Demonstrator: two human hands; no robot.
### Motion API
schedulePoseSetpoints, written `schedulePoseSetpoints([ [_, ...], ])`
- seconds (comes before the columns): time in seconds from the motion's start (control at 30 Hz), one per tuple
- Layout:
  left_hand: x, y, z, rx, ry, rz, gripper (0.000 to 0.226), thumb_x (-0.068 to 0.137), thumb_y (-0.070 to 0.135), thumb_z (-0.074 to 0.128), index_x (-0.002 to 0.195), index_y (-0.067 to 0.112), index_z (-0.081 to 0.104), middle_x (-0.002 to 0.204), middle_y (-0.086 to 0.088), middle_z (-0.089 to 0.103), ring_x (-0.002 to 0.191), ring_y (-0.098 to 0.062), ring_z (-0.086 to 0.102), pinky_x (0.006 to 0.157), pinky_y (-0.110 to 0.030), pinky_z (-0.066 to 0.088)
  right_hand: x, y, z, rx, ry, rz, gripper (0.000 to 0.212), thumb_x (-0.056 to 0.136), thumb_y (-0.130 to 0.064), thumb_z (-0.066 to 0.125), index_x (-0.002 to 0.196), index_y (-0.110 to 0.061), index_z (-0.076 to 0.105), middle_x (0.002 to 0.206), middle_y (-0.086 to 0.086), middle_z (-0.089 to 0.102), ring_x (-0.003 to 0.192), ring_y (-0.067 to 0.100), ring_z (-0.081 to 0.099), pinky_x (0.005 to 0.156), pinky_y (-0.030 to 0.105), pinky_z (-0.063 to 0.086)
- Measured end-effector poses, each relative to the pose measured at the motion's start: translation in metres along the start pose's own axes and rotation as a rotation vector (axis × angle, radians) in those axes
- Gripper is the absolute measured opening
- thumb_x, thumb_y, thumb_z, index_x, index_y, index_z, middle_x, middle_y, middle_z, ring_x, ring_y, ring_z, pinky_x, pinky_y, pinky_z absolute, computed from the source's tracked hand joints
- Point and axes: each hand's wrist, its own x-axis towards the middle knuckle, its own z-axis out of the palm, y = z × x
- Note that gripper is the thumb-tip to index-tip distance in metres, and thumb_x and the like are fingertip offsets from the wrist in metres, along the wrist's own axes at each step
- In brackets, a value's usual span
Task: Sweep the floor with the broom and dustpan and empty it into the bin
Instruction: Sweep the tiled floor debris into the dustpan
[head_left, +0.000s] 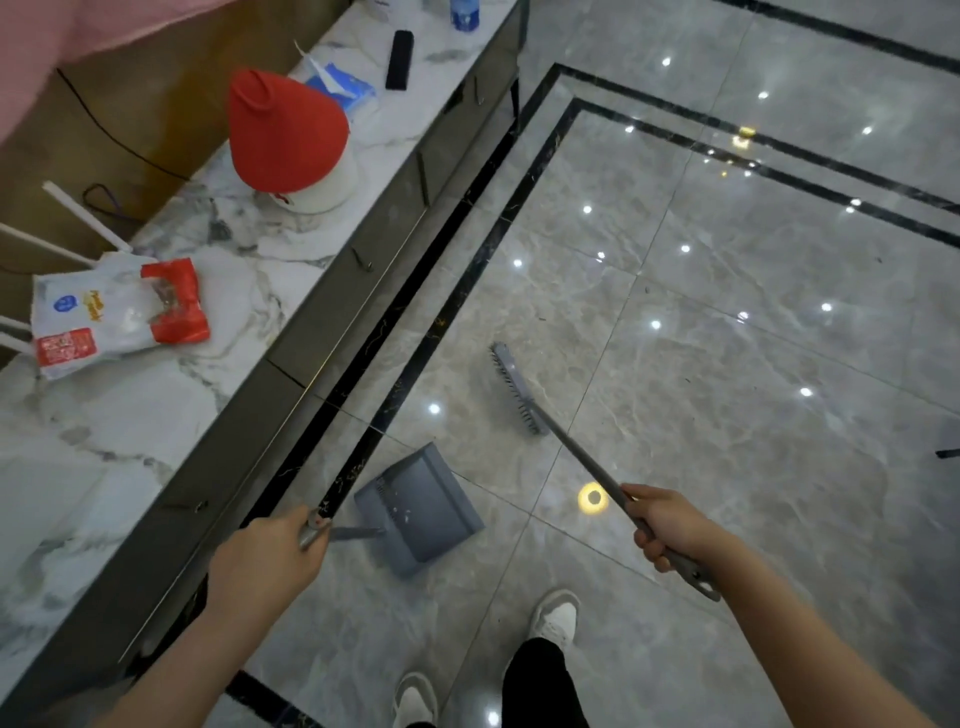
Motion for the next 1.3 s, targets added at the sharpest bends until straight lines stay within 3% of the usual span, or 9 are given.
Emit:
schedulePoseSetpoints([
  [0.2, -0.003, 0.005, -0.016, -0.152, 0.042, -0.294, 0.013, 0.085, 0.025, 0.060, 0.082, 0.014, 0.067, 0.058, -0.006, 0.060, 0.052, -0.024, 0.053, 0.045, -0.024, 0.037, 0.032, -0.044, 0.008, -0.171, 0.013, -0.056, 0.046, 0.099, -0.011, 0.032, 0.144, -0.020, 0.038, 0.057, 0.005, 0.038, 0.036, 0.013, 0.032, 0.036, 0.018, 0.027],
  [0.4, -0.012, -0.020, -0.012, -0.155, 0.093, -0.424, 0.022, 0.085, 0.023, 0.063, 0.067, 0.010, 0.058, 0.050, -0.009, 0.054, 0.044, -0.024, 0.047, 0.044, -0.023, 0.035, 0.060, -0.068, 0.049, -0.461, 0.013, -0.132, 0.051, 0.096, -0.010, 0.032, 0.146, -0.021, 0.034, 0.070, 0.009, 0.051, 0.047, 0.019, 0.045, 0.039, 0.025, 0.037],
  [0.5, -0.015, -0.038, -0.004, -0.127, 0.096, -0.495, 0.015, 0.086, 0.025, 0.061, 0.084, 0.011, 0.067, 0.060, -0.016, 0.062, 0.051, -0.028, 0.052, 0.046, -0.026, 0.038, 0.064, -0.067, 0.067, -0.561, -0.074, -0.110, 0.054, 0.095, -0.008, 0.030, 0.148, -0.020, 0.032, 0.064, 0.006, 0.047, 0.045, 0.017, 0.044, 0.039, 0.023, 0.036],
  [0.6, -0.022, -0.056, -0.001, -0.048, 0.042, -0.542, 0.020, 0.088, 0.031, 0.055, 0.094, 0.016, 0.066, 0.075, -0.020, 0.067, 0.071, -0.039, 0.062, 0.059, -0.037, 0.049, 0.055, -0.056, 0.088, -0.627, -0.206, -0.094, 0.053, 0.096, -0.006, 0.028, 0.146, -0.018, 0.034, 0.058, 0.004, 0.043, 0.040, 0.015, 0.041, 0.036, 0.020, 0.035],
  [0.73, -0.025, -0.059, 0.002, -0.043, 0.050, -0.547, 0.024, 0.089, 0.036, 0.052, 0.095, 0.017, 0.065, 0.080, -0.022, 0.067, 0.077, -0.043, 0.062, 0.063, -0.038, 0.046, 0.039, -0.038, 0.107, -0.554, -0.358, -0.020, 0.048, 0.097, -0.008, 0.030, 0.140, -0.023, 0.042, 0.058, 0.004, 0.037, 0.031, 0.009, 0.032, 0.036, 0.017, 0.029],
  [0.87, -0.023, -0.058, 0.000, -0.069, 0.050, -0.544, 0.022, 0.088, 0.036, 0.053, 0.092, 0.019, 0.064, 0.075, -0.019, 0.066, 0.074, -0.041, 0.062, 0.063, -0.038, 0.050, 0.025, -0.043, 0.105, -0.382, -0.445, 0.091, 0.032, 0.098, -0.007, 0.035, 0.116, -0.027, 0.052, 0.061, 0.003, 0.031, 0.029, 0.007, 0.025, 0.036, 0.013, 0.022],
  [1.13, -0.020, -0.059, -0.004, -0.106, 0.048, -0.538, 0.025, 0.089, 0.035, 0.053, 0.085, 0.013, 0.064, 0.067, -0.018, 0.063, 0.068, -0.039, 0.061, 0.062, -0.039, 0.051, 0.045, -0.065, 0.105, -0.404, -0.262, -0.017, 0.043, 0.101, -0.021, 0.035, 0.143, -0.029, 0.038, 0.058, 0.005, 0.039, 0.028, 0.009, 0.030, 0.036, 0.018, 0.028],
  [1.3, -0.021, -0.056, -0.007, -0.104, 0.032, -0.555, 0.025, 0.089, 0.037, 0.052, 0.086, 0.016, 0.064, 0.059, -0.010, 0.052, 0.068, -0.039, 0.061, 0.062, -0.038, 0.051, 0.041, -0.037, 0.122, -0.357, -0.353, 0.086, 0.042, 0.098, -0.007, 0.032, 0.134, -0.017, 0.049, 0.056, 0.001, 0.031, 0.029, 0.008, 0.025, 0.037, 0.015, 0.022],
])
